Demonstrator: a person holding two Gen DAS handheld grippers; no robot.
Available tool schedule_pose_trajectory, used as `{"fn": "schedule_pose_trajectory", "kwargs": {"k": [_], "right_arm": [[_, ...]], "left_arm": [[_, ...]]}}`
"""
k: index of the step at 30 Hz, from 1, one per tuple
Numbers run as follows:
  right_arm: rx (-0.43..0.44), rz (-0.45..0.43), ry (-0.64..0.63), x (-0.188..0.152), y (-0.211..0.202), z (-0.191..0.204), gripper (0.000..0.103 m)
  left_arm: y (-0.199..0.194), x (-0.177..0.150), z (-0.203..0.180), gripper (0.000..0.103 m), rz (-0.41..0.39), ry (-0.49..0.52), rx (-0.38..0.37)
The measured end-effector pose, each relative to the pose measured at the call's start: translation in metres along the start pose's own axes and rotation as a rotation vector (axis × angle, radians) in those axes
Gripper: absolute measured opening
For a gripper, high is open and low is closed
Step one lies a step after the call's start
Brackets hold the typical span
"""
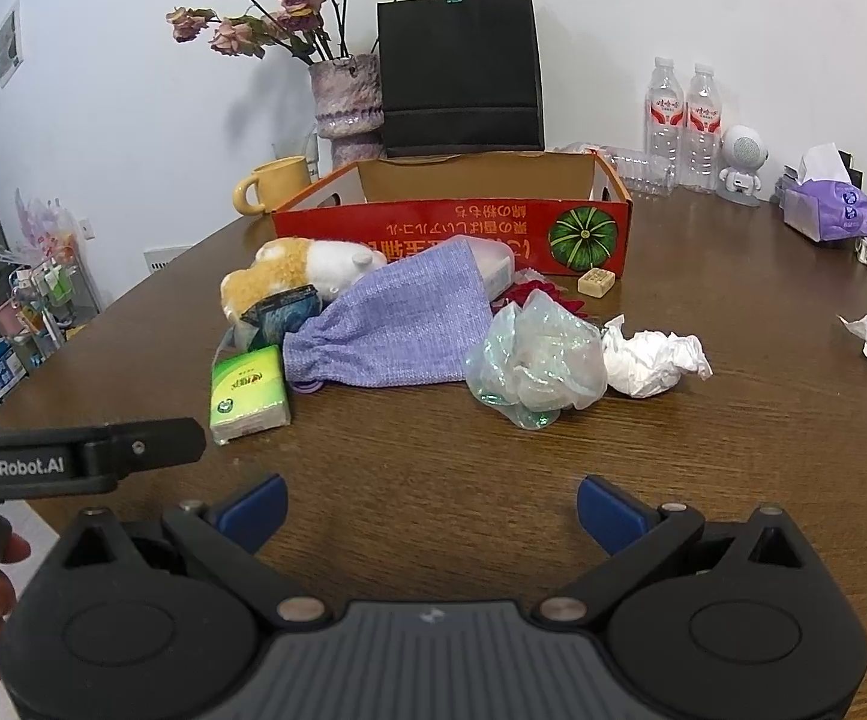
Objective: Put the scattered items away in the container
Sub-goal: 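Move both tools toward the scattered items in front of the box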
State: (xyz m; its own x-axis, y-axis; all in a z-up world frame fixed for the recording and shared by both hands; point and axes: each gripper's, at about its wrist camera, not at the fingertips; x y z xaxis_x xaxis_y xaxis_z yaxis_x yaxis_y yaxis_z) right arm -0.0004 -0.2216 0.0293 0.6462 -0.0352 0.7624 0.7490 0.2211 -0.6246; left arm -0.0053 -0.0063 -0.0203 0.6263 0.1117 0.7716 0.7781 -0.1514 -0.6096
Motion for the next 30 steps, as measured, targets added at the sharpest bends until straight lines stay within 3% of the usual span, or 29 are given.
{"fn": "schedule_pose_trajectory", "kwargs": {"k": [30], "right_arm": [[-0.046,0.035,0.047,-0.001,0.019,-0.017,0.103]], "left_arm": [[0.023,0.003,-0.003,0.103,0.048,0.027,0.005]]}}
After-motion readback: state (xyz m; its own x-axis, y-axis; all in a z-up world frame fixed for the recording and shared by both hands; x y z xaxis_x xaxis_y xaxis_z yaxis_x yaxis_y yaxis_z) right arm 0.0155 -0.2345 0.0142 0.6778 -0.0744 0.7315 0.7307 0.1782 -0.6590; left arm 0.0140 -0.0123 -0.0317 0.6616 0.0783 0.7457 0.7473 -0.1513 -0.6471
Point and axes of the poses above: each gripper's, at about its wrist camera, not at the fingertips, and y roughly the way its jaws point, z to its left, x to its top, and after that the axes turned 4 degrees about y, right-handed
